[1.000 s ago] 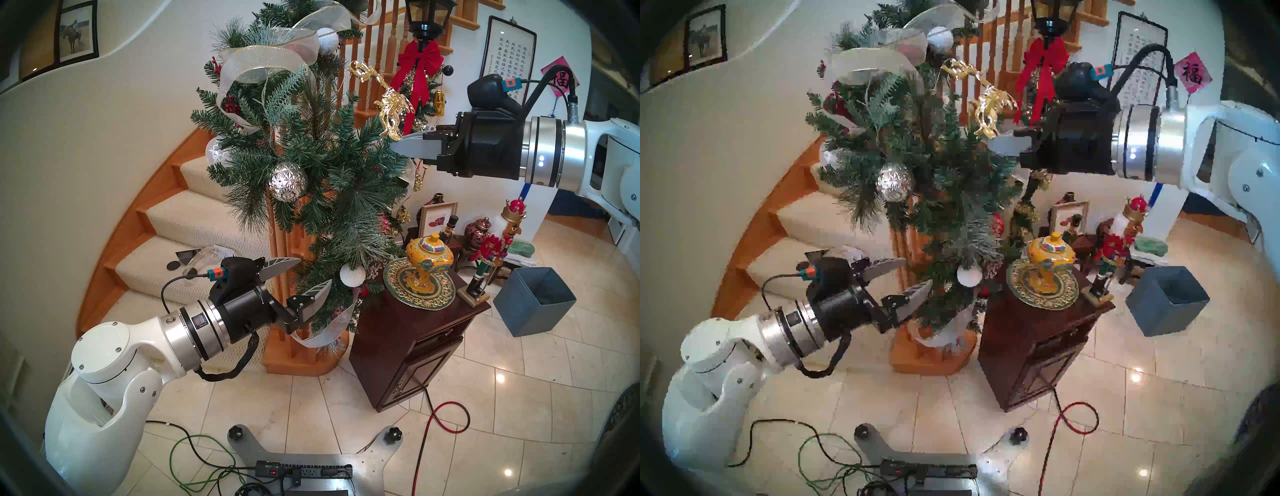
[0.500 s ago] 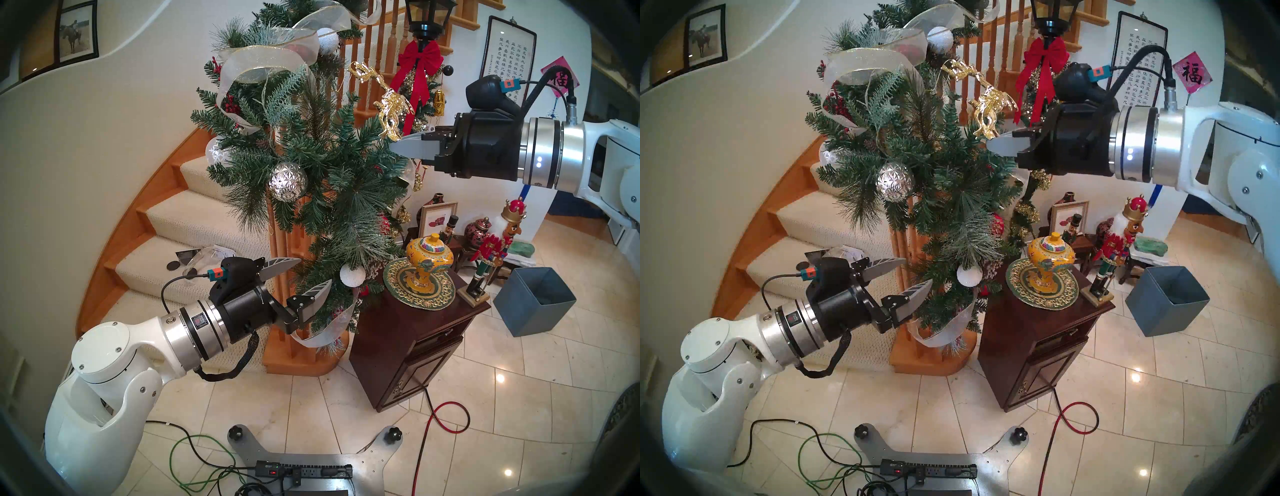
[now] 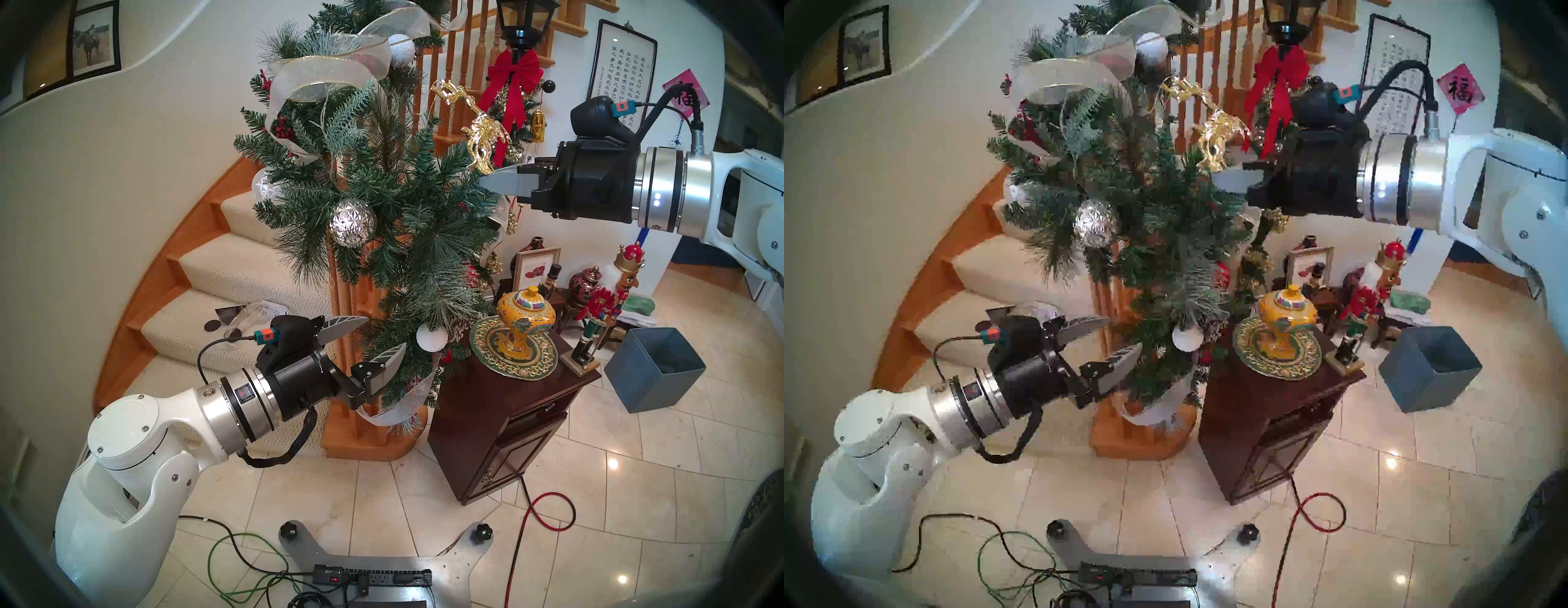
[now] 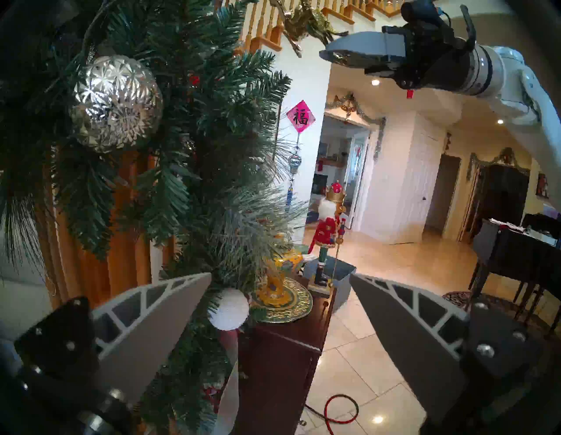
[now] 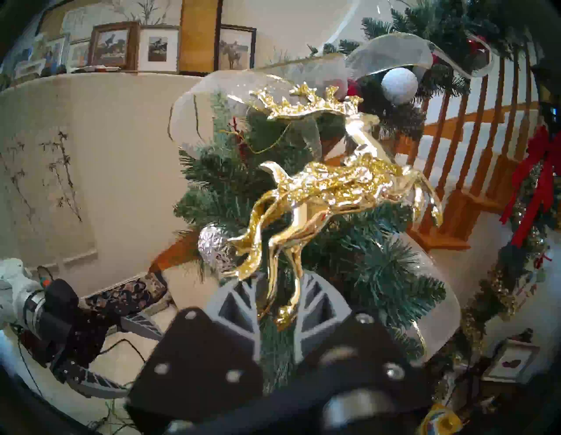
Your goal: Hang the ornament onto the Christmas-tree-style decoration
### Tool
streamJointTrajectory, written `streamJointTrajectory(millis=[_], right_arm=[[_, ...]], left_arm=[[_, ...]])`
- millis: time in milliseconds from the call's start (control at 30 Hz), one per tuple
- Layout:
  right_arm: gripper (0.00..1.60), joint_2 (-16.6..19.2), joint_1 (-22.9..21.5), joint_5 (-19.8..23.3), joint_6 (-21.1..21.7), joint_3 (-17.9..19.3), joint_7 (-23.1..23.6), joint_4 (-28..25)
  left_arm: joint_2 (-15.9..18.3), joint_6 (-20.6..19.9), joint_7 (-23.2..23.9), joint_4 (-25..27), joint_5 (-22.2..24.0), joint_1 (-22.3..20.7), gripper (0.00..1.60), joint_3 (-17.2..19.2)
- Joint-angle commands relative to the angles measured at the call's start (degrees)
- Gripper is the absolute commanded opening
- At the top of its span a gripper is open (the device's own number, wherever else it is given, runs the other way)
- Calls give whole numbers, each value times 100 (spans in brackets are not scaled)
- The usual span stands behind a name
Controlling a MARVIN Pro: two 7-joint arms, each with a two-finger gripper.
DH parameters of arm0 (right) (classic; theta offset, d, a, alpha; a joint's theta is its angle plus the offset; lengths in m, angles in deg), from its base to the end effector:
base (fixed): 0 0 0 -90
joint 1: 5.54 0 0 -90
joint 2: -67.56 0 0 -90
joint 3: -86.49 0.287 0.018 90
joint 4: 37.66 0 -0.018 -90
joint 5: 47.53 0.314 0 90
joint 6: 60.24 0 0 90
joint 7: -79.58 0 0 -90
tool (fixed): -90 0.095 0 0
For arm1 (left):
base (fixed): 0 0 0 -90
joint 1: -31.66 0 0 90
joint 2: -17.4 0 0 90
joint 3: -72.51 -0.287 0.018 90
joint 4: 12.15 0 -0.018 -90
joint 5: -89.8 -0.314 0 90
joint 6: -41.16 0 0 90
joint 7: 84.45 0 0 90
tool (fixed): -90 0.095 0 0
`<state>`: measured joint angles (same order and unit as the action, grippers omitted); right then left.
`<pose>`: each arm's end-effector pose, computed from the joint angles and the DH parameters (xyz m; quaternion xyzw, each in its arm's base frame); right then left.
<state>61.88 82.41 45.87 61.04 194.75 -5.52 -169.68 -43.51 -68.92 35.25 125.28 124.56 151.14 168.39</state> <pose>0.3134 -0.0329 0.0611 -0.7096 -0.3266 -0.5874 0.2114 0.2495 -0.0173 -0.1632 0.6693 -0.2587 0.6134 0.3301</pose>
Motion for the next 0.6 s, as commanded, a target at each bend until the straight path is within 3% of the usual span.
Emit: streamJointTrajectory(millis=[0,567], right_arm=[[0,-4,-79,-9,-69,-11,-92,49],[0,-4,-93,41,-57,-177,-305,63]], left_arm=[[0,5,2,17,2,-9,160,1],[0,5,3,13,2,-10,160,1]])
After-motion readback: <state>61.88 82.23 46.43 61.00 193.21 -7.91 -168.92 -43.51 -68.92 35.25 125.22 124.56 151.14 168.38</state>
